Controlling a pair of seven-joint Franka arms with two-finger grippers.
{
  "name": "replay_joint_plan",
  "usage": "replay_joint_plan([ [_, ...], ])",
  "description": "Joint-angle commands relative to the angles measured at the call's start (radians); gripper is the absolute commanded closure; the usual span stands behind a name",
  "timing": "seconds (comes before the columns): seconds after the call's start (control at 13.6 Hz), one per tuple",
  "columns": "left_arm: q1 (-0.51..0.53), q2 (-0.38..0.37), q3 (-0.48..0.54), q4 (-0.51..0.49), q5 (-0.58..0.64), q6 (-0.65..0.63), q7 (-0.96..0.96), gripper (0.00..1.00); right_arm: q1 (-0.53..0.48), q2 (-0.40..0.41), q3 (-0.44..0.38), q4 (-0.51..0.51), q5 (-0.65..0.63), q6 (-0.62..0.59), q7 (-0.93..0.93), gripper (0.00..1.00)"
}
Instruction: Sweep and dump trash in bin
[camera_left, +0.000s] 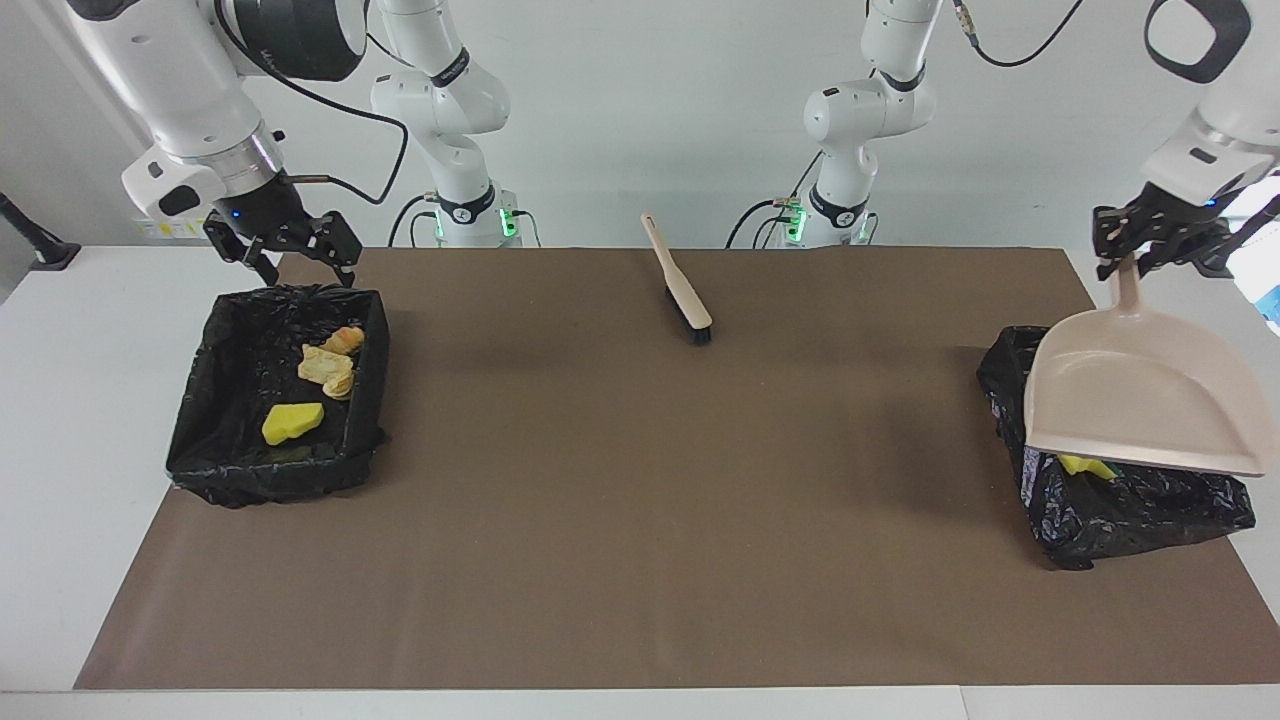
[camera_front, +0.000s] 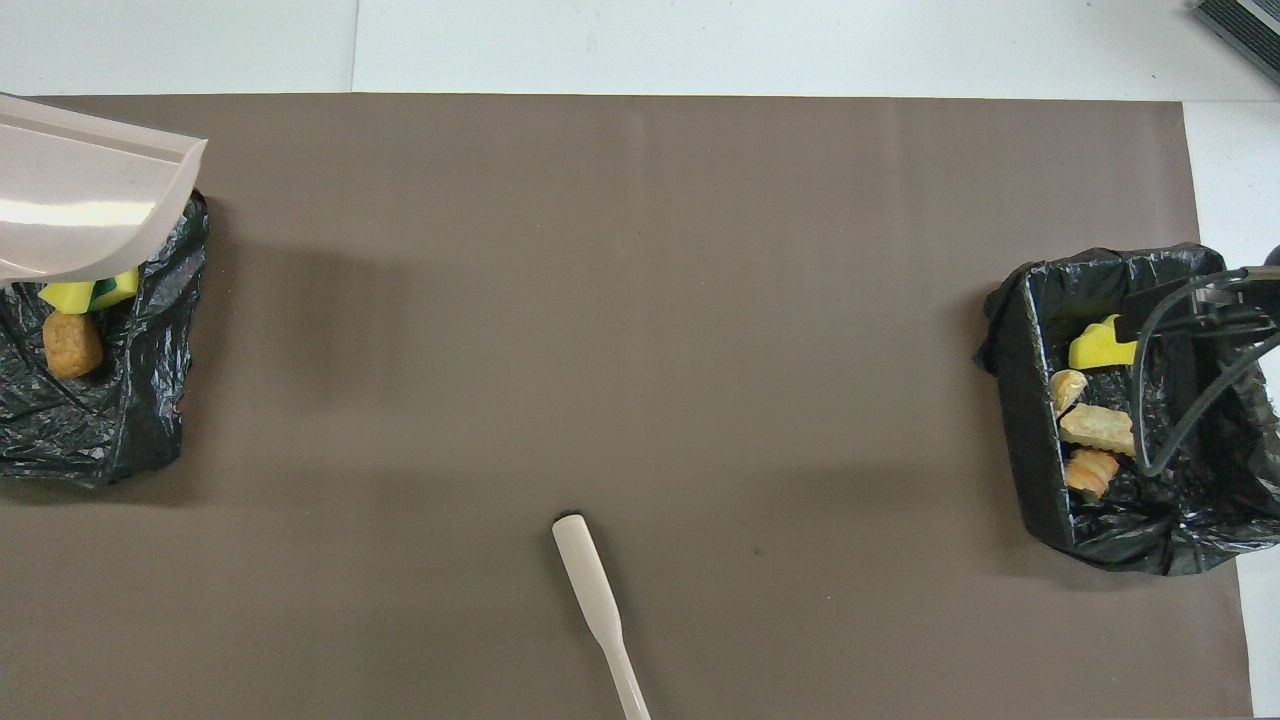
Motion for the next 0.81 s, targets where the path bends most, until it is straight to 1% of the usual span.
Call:
replay_joint_plan([
  [0.0, -0.127, -0.037, 0.018, -0.135, -0.059, 0.113, -0.173, 1.0, -0.001, -0.007, -0.005, 0.002, 0.016, -0.006, -0.036, 0.0],
  [0.07, -0.171, -0.033, 0.018, -0.164, -0.085, 0.185, -0.201, 1.0, -0.001, -0.008, -0.005, 0.0, 0.02, -0.006, -0.033, 0.0],
  [0.15, -0.225, -0.013, 0.018, -0.174, -0.089, 0.234, -0.243, 1.0, -0.001, -0.008, -0.005, -0.003, 0.02, -0.008, -0.031, 0.0],
  [0.22, -0.285, 0.024, 0.018, -0.172, -0.089, 0.277, -0.289, 1.0, -0.001, -0.008, -0.003, -0.003, 0.02, -0.008, -0.031, 0.0],
  [0.37, -0.403, 0.113, 0.018, -0.168, -0.089, 0.401, -0.415, 1.0, -0.002, -0.016, -0.005, -0.005, 0.02, -0.022, -0.035, 0.0],
  [0.51, -0.503, 0.225, 0.018, -0.145, -0.107, 0.509, -0.532, 1.0, 0.002, -0.008, 0.0, 0.003, 0.004, -0.017, -0.027, 0.0],
  [0.73, -0.569, 0.291, 0.017, -0.136, -0.119, 0.563, -0.54, 1.0, 0.025, -0.027, 0.003, 0.0, 0.004, -0.02, -0.013, 0.0],
])
